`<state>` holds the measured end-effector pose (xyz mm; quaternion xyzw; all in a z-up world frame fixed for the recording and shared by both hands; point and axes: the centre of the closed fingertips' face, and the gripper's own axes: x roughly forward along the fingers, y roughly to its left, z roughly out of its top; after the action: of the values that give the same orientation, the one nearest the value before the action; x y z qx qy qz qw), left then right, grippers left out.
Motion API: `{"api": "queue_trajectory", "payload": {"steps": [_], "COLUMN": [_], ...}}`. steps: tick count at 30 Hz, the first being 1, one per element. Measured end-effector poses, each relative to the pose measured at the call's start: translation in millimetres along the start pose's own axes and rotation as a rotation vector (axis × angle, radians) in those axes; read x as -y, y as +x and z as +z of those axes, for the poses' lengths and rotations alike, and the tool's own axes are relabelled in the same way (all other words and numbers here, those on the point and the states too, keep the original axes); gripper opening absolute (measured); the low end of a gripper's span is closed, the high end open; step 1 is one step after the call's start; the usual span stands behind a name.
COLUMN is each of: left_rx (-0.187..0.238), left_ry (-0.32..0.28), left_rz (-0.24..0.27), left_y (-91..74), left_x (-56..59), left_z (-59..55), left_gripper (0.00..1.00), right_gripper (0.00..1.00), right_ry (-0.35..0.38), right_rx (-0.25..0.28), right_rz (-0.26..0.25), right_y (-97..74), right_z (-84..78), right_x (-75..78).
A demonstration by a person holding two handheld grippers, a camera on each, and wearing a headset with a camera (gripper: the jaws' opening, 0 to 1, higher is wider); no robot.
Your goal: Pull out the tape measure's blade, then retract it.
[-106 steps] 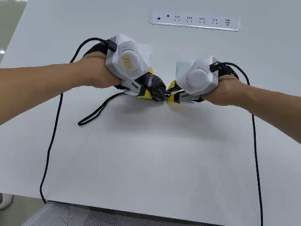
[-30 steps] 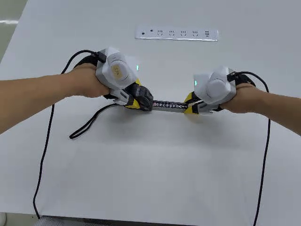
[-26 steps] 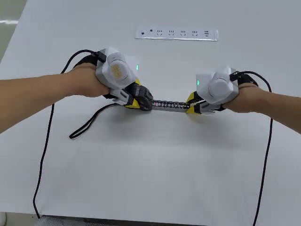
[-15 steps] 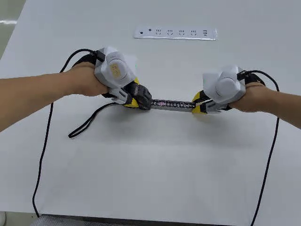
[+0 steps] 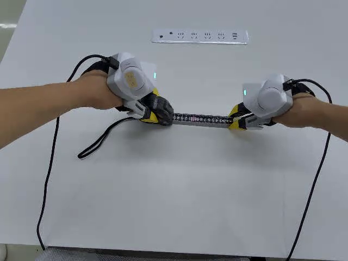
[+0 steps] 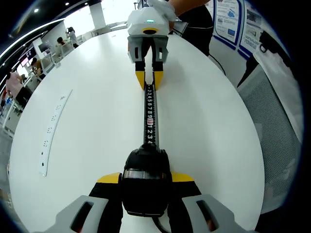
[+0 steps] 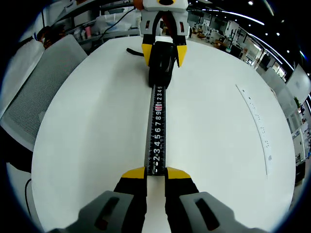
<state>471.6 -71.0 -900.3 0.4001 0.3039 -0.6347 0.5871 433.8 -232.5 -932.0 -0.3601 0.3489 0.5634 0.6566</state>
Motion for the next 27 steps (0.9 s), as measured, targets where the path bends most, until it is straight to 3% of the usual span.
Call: {"api": "queue_trajectory", "payload": {"steps": [27], "left_rx": [-0.007], "left_ry": [0.006], "left_rz": [0.001], "left_y": [-0.1], "left_x": [0.0], "left_z": [-0.7], "left_gripper": [0.32], "right_gripper": [0.12], "right_ry": [0.026], "right_rx": [-0.024], "right_rz": [-0.005], "right_y": [-16.8], "right_z": [-32.4], "right_x": [3.4]}}
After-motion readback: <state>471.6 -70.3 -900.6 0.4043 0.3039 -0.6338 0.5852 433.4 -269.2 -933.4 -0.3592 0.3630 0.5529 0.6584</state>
